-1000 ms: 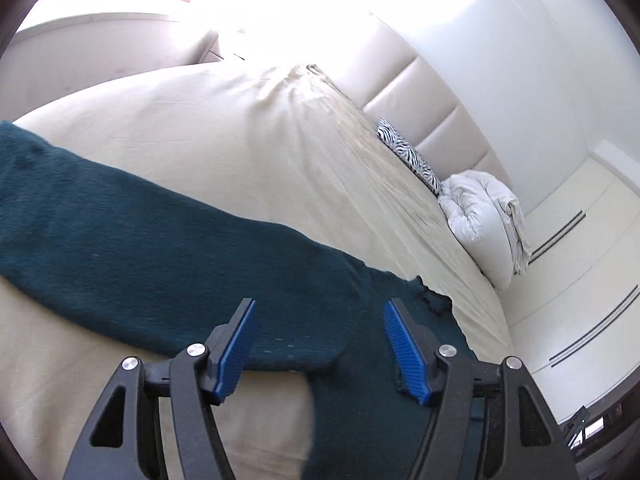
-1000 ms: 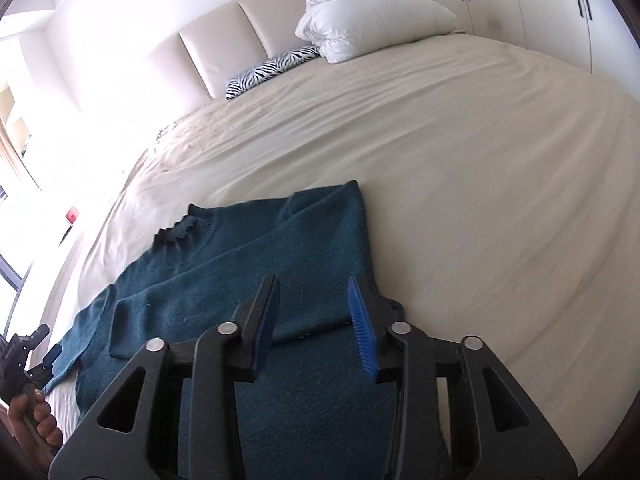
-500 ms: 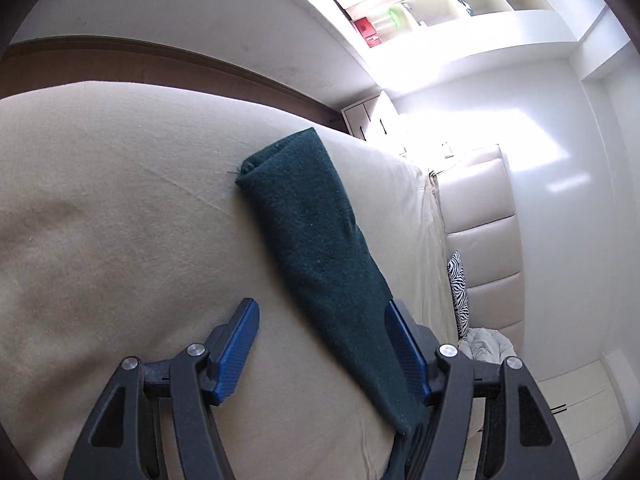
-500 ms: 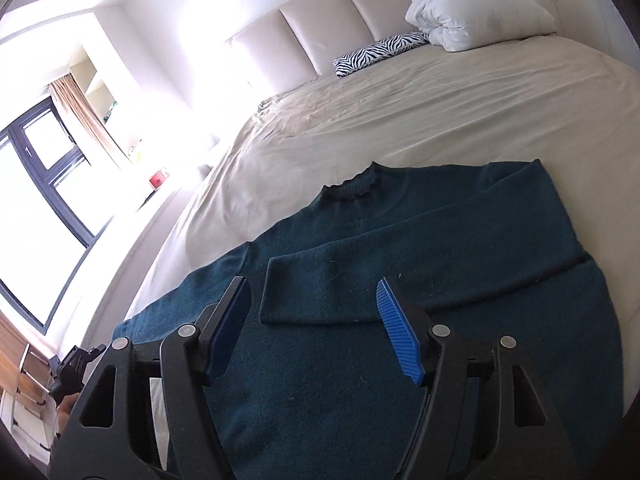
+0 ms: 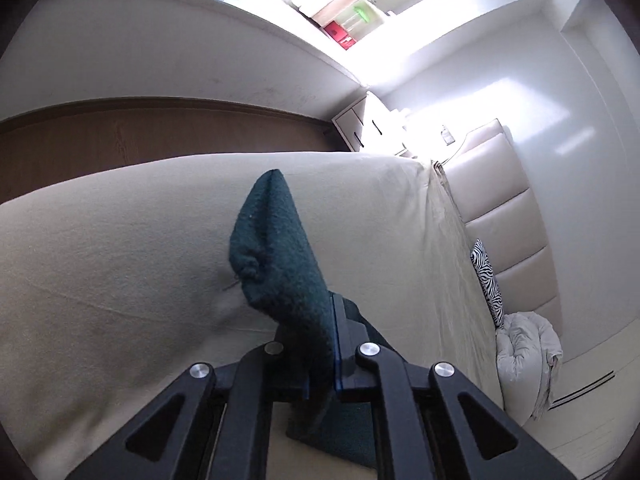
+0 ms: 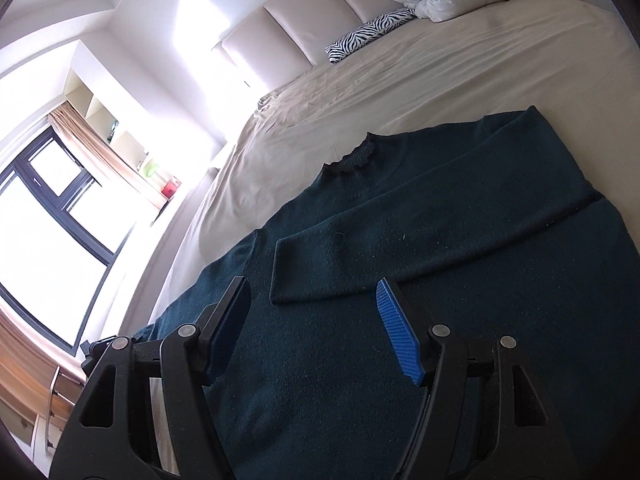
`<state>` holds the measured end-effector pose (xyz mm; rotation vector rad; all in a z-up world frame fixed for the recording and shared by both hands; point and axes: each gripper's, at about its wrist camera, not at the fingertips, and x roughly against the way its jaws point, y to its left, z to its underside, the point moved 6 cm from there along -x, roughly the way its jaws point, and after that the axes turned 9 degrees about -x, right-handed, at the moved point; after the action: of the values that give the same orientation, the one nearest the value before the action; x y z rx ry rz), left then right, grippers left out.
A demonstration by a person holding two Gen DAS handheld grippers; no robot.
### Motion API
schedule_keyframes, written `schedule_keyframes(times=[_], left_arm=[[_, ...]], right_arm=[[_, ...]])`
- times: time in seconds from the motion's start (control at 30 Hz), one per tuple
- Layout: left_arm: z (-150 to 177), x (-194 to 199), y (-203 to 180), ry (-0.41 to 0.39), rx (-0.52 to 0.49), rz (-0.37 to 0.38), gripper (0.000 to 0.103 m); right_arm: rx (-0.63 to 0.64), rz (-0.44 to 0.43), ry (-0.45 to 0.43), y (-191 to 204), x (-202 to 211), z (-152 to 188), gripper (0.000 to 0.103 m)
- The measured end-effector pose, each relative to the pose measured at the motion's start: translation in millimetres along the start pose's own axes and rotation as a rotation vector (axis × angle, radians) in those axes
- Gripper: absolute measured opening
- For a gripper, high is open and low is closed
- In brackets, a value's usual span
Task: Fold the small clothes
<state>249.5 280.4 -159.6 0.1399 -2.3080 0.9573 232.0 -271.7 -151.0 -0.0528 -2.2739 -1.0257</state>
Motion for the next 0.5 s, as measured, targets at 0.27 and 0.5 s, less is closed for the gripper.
schedule_keyframes(times=[0.27,0.5], left_arm=[[112,-15,-235,0.082,-0.720,0.048,0.008],[270,-38,-365,0.154,-1.034,0.129,0.009]], right_arm=[[-0.107,-0.003,-0.019,-57,18,2,0.064],[-0.223,0.009,-0.082,-117,55,-7,0.064]])
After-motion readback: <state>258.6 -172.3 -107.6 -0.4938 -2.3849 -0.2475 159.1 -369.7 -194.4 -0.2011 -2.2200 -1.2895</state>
